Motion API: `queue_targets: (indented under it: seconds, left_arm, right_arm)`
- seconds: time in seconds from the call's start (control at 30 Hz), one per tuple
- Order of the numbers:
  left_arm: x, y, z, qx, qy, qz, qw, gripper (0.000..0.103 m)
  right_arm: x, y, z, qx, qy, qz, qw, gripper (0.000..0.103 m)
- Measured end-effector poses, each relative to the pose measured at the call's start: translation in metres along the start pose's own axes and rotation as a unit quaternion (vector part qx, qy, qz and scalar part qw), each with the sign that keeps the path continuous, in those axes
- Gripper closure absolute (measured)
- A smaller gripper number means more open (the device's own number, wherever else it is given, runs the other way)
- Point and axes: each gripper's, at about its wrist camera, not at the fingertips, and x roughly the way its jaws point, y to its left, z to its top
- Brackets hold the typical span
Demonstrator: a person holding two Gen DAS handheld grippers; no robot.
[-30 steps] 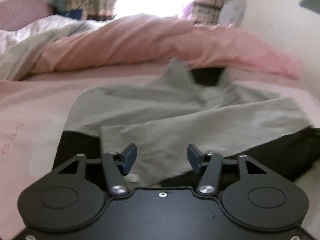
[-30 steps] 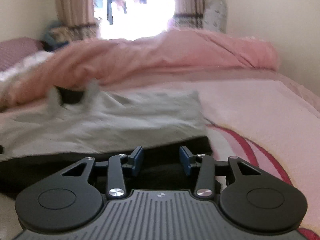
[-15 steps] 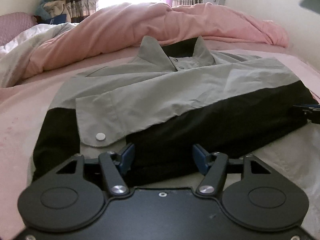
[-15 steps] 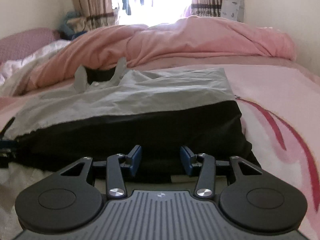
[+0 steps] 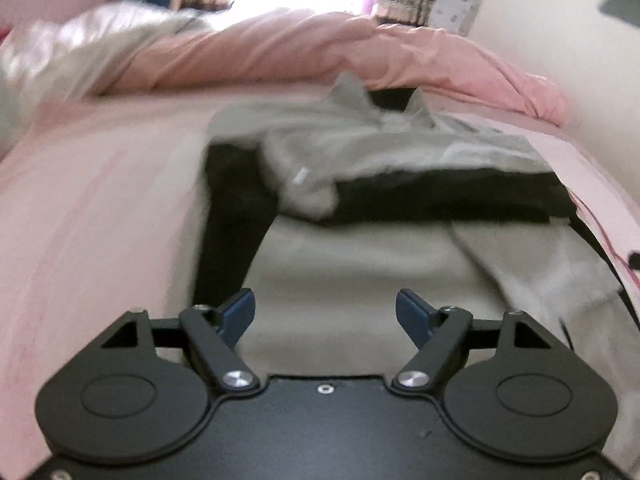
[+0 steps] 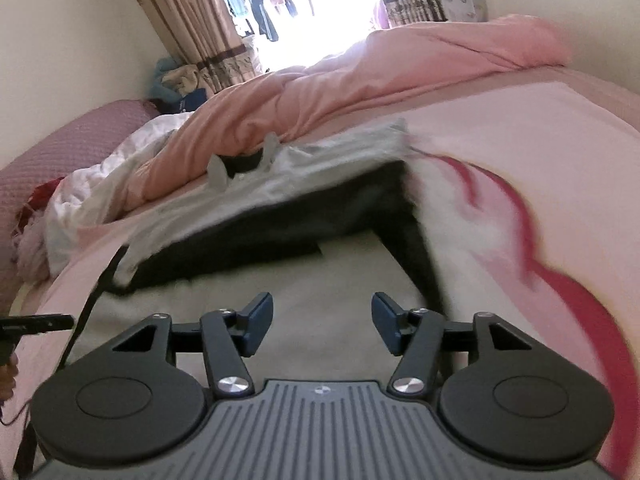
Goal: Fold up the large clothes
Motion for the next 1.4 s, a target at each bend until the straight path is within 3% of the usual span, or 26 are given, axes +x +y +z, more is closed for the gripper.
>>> queue_targets:
  seconds: [0.17,0.27,0.33,0.5,0.57,0.67,0.77,0.87,0.93,1.0,1.07,1.17,1.23,1.27,1.33,1.4]
  left_arm:
    - [-0.053,0.040,-0.073,-0.049,0.029,-0.002,0.9984,0.022]
    - [-0.071,0.056,-0.110,-0.080,0.049,0.003,0.9956,0.022]
    - [-0.077,0.064,-0.128,-0.108,0.058,-0.023,0.9922,0.022]
    - [-0.093,0.063,-0.148,-0.131,0.059,-0.087,0.9858,0.021]
    - [-0.098,0.061,-0.157,-0.146,0.067,-0.121,0.9795,0.021]
    - [-0.101,0.055,-0.165,-0.152,0.065,-0.129,0.9778,0.021]
    - [-0.100,0.057,-0.168,-0.173,0.070,-0.159,0.9694,0.021]
    - [-0.096,0.057,-0.167,-0.171,0.070,-0.173,0.9675,0.021]
    - [-0.093,0.060,-0.164,-0.179,0.072,-0.170,0.9663,0.027]
    - [-0.096,0.058,-0.165,-0.170,0.074,-0.153,0.9708,0.050]
    - [-0.099,0.061,-0.166,-0.159,0.075,-0.137,0.9748,0.065]
    - [-0.099,0.075,-0.171,-0.182,0.076,-0.141,0.9703,0.081]
    - [-0.100,0.077,-0.172,-0.186,0.078,-0.135,0.9702,0.088]
    - [-0.102,0.076,-0.172,-0.185,0.075,-0.134,0.9707,0.090]
    - [-0.106,0.075,-0.171,-0.187,0.068,-0.139,0.9701,0.091]
    - [-0.111,0.082,-0.169,-0.213,0.051,-0.170,0.9607,0.092]
  right_arm:
    - [-0.059,-0.031,-0.054,0.036,0.026,-0.014,0.999,0.034]
    - [-0.072,-0.041,-0.079,0.068,0.042,0.009,0.997,0.034]
    - [-0.073,-0.044,-0.091,0.097,0.055,0.033,0.993,0.034]
    - [-0.080,-0.043,-0.107,0.119,0.037,0.048,0.991,0.033]
    - [-0.081,-0.042,-0.115,0.129,0.049,0.081,0.987,0.033]
    - [-0.080,-0.038,-0.123,0.135,0.060,0.116,0.982,0.033]
    - [-0.078,-0.030,-0.125,0.128,0.057,0.121,0.983,0.033]
    - [-0.073,-0.028,-0.124,0.135,0.056,0.123,0.982,0.033]
    - [-0.072,-0.027,-0.125,0.139,0.057,0.121,0.981,0.033]
    - [-0.073,-0.026,-0.128,0.138,0.059,0.118,0.982,0.033]
    - [-0.075,-0.026,-0.133,0.133,0.057,0.117,0.983,0.035]
    - [-0.076,-0.028,-0.136,0.139,0.054,0.120,0.982,0.039]
    - [-0.075,-0.028,-0.135,0.142,0.057,0.110,0.982,0.058]
    - [-0.075,-0.027,-0.135,0.140,0.058,0.101,0.983,0.073]
    - [-0.076,-0.024,-0.134,0.128,0.058,0.084,0.986,0.082]
    - [-0.080,-0.023,-0.132,0.128,0.052,0.088,0.987,0.088]
